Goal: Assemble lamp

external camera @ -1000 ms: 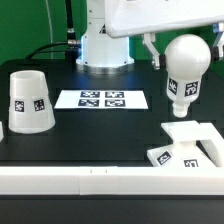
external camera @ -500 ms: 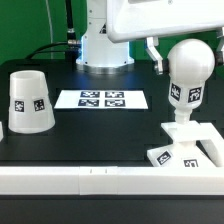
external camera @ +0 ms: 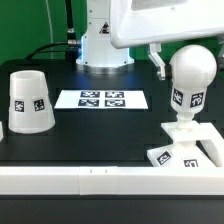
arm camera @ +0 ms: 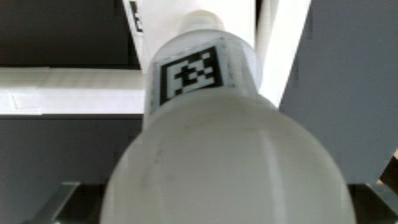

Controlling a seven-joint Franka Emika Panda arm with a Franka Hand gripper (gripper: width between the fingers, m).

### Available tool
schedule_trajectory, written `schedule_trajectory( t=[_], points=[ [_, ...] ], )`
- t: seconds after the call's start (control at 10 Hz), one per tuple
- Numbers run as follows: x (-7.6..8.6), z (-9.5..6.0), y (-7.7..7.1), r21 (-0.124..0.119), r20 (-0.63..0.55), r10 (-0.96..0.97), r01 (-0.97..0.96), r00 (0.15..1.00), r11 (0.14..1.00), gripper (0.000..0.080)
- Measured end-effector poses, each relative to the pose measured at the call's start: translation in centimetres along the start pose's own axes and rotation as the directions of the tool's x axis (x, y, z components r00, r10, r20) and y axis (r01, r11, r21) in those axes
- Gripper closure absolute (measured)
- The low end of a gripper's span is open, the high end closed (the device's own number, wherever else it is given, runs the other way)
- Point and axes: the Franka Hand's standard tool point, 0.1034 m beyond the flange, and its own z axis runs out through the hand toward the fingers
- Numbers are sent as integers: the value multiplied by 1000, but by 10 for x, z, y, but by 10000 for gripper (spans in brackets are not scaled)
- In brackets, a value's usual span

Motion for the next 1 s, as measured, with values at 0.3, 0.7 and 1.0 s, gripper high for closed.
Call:
schedule_trajectory(
  t=[0.3,0.7,1.0],
  points=[
    [-3,5,-1,0,7,-1,1,1000,1000,222],
    [-7,14,-3,-9,-39,-8,8,999,1000,222],
    [-12,17,-4,-18,-83,-14,13,996,1000,222]
  ],
)
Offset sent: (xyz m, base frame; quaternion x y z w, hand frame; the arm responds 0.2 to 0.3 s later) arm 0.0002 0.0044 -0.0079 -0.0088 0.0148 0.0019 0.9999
